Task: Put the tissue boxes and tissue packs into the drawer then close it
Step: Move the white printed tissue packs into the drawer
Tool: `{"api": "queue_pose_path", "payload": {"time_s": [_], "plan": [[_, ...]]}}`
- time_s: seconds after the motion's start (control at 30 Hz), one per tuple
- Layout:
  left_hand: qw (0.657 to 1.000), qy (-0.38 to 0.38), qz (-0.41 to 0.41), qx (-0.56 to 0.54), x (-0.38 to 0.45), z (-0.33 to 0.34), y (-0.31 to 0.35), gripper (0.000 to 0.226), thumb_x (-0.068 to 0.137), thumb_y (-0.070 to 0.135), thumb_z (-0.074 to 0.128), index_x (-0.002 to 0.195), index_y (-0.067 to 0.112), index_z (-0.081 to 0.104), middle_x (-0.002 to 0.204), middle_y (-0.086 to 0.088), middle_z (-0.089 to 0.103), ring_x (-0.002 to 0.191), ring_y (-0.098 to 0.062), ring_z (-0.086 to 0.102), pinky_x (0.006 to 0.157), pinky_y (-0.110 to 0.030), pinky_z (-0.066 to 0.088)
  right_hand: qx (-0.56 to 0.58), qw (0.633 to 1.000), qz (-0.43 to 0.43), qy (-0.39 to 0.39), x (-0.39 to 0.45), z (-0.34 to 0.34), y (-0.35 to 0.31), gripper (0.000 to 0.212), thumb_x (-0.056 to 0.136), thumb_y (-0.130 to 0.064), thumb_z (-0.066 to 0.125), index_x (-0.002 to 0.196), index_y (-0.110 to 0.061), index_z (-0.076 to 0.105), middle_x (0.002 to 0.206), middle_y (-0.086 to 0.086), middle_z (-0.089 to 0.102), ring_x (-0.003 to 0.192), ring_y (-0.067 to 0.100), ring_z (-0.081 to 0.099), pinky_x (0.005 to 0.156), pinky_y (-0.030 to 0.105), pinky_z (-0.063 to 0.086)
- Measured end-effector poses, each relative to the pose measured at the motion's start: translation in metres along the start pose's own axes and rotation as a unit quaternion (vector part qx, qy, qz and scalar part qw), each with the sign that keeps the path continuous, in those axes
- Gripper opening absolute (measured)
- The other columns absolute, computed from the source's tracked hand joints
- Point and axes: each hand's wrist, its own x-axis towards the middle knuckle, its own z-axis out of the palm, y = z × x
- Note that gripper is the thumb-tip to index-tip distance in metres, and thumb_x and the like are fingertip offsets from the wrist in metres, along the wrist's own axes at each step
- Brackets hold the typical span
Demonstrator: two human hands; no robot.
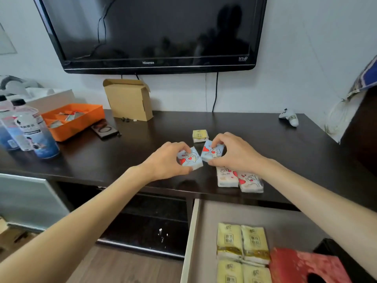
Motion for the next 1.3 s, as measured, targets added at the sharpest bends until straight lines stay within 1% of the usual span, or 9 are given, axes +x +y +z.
{"api": "queue_pose_path", "payload": {"time_s": [0.17, 0.37, 0.47, 0.57, 0.67, 0.77, 0.93, 1.03, 1.3], "plan": [[0.997, -0.03, 0.063, -0.029, -0.065, 0.002, 0.043, 0.049, 0.075, 0.054, 0.075, 0.116, 0.045, 0.05, 0.119, 0.021, 0.056, 0.106, 0.004, 0.047, 0.075, -0.018, 0.044, 0.081, 0.997, 0.002, 0.011, -0.095, -0.025, -0.004, 0.043, 0.07, -0.059, 0.083, 0.1, -0.043, 0.057, 0.111, -0.019, 0.057, 0.101, 0.001, 0.058, 0.073, 0.028, 0.054], [0.985, -0.09, 0.15, -0.001, -0.144, 0.051, 0.077, 0.06, 0.071, 0.068, 0.066, 0.122, 0.042, 0.049, 0.117, 0.023, 0.053, 0.109, 0.001, 0.046, 0.085, -0.024, 0.049, -0.013, 0.998, -0.002, -0.068, -0.208, -0.005, 0.001, 0.05, 0.067, -0.073, 0.075, 0.105, -0.048, 0.053, 0.111, -0.031, 0.051, 0.113, -0.004, 0.047, 0.084, 0.025, 0.046], [0.973, -0.1, 0.203, 0.048, -0.158, 0.08, 0.082, 0.063, 0.077, 0.063, 0.069, 0.13, 0.037, 0.046, 0.128, 0.019, 0.051, 0.114, 0.0, 0.042, 0.082, -0.011, 0.04, -0.061, 0.989, -0.01, -0.131, -0.239, 0.007, 0.006, 0.05, 0.073, -0.07, 0.073, 0.11, -0.049, 0.045, 0.115, -0.031, 0.042, 0.113, -0.005, 0.043, 0.081, 0.02, 0.044], [0.964, -0.103, 0.236, 0.069, -0.161, 0.1, 0.084, 0.064, 0.081, 0.06, 0.068, 0.134, 0.031, 0.046, 0.133, 0.015, 0.05, 0.117, -0.002, 0.041, 0.084, -0.008, 0.03, -0.079, 0.984, -0.013, -0.161, -0.251, 0.015, 0.008, 0.05, 0.073, -0.053, 0.074, 0.107, -0.052, 0.038, 0.115, -0.03, 0.037, 0.113, -0.003, 0.04, 0.078, 0.018, 0.039], [0.962, -0.103, 0.242, 0.074, -0.164, 0.114, 0.083, 0.063, 0.081, 0.06, 0.067, 0.133, 0.03, 0.046, 0.135, 0.013, 0.05, 0.118, -0.004, 0.041, 0.086, -0.01, 0.028, -0.1, 0.982, -0.017, -0.157, -0.254, 0.023, 0.005, 0.05, 0.072, -0.049, 0.073, 0.103, -0.052, 0.034, 0.108, -0.033, 0.035, 0.103, -0.002, 0.038, 0.072, 0.015, 0.032], [0.962, -0.114, 0.237, 0.072, -0.166, 0.122, 0.083, 0.064, 0.082, 0.061, 0.067, 0.134, 0.031, 0.045, 0.137, 0.014, 0.048, 0.119, -0.003, 0.041, 0.085, -0.008, 0.028, -0.138, 0.979, -0.022, -0.151, -0.254, 0.031, 0.002, 0.049, 0.076, -0.046, 0.073, 0.108, -0.049, 0.036, 0.107, -0.027, 0.035, 0.1, 0.0, 0.034, 0.077, 0.017, 0.029], [0.962, -0.116, 0.236, 0.074, -0.17, 0.13, 0.081, 0.062, 0.083, 0.056, 0.068, 0.134, 0.029, 0.046, 0.139, 0.011, 0.047, 0.122, -0.006, 0.042, 0.092, -0.019, 0.044, -0.175, 0.971, -0.026, -0.163, -0.255, 0.042, 0.0, 0.054, 0.079, -0.072, 0.066, 0.117, -0.038, 0.049, 0.118, -0.021, 0.042, 0.107, 0.004, 0.033, 0.102, 0.03, 0.026], [0.961, -0.115, 0.241, 0.078, -0.17, 0.134, 0.081, 0.06, 0.084, 0.054, 0.067, 0.134, 0.028, 0.047, 0.14, 0.009, 0.046, 0.123, -0.008, 0.042, 0.094, -0.023, 0.047, -0.198, 0.965, -0.022, -0.172, -0.253, 0.045, -0.001, 0.061, 0.078, -0.08, 0.061, 0.118, -0.035, 0.053, 0.121, -0.016, 0.047, 0.114, 0.009, 0.038, 0.107, 0.034, 0.024], [0.959, -0.094, 0.257, 0.072, -0.166, 0.129, 0.083, 0.062, 0.082, 0.062, 0.063, 0.133, 0.028, 0.052, 0.137, 0.01, 0.049, 0.125, -0.006, 0.043, 0.097, -0.027, 0.048, -0.129, 0.98, -0.01, -0.149, -0.248, 0.032, 0.0, 0.03, 0.084, -0.05, 0.069, 0.111, -0.038, 0.062, 0.123, -0.019, 0.044, 0.117, 0.006, 0.034, 0.089, 0.028, 0.03]]}}
